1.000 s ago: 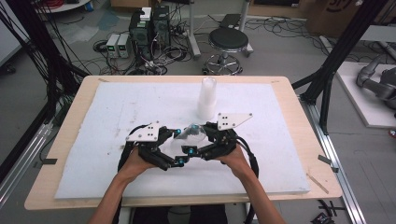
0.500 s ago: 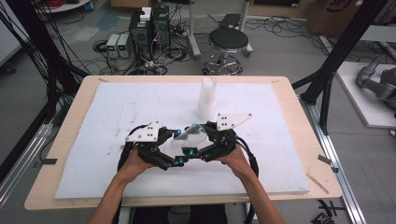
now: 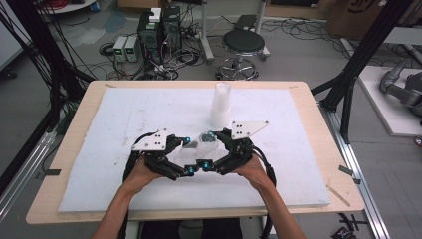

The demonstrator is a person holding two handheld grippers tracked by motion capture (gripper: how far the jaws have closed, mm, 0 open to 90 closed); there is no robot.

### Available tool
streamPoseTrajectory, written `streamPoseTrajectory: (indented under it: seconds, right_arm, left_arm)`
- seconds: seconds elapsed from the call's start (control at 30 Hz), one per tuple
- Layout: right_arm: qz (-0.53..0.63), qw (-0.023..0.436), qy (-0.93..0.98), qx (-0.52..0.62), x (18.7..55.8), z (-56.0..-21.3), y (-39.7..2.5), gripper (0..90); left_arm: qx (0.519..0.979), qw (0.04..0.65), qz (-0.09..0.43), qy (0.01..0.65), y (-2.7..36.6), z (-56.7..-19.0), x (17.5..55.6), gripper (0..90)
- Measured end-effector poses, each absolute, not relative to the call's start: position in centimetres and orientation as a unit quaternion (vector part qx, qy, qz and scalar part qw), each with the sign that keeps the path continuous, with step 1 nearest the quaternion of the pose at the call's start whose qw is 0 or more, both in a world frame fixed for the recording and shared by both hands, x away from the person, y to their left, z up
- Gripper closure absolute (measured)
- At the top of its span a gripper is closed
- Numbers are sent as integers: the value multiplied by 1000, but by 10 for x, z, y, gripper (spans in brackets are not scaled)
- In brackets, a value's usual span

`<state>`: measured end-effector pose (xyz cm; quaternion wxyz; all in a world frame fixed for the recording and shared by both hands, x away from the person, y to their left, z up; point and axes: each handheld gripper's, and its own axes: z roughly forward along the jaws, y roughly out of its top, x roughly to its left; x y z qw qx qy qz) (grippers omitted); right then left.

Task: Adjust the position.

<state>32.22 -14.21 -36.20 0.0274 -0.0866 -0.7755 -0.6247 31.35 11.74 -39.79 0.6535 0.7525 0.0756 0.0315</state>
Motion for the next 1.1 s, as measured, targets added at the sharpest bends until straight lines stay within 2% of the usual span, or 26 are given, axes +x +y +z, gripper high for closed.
streamPoseTrajectory:
  seconds: [0.53,0.7,1.1]
  right_arm:
    - [-577,-3,-810,-101,317,-360,-162,153]
    - [-511,-29,-853,-104,316,-359,-163,153]
    - [-393,-23,-914,-93,319,-352,-161,153]
  left_arm:
    - [822,562,51,78,149,-364,322,246]
    - [861,503,43,59,147,-355,325,246]
    - [926,376,15,31,133,-342,333,249]
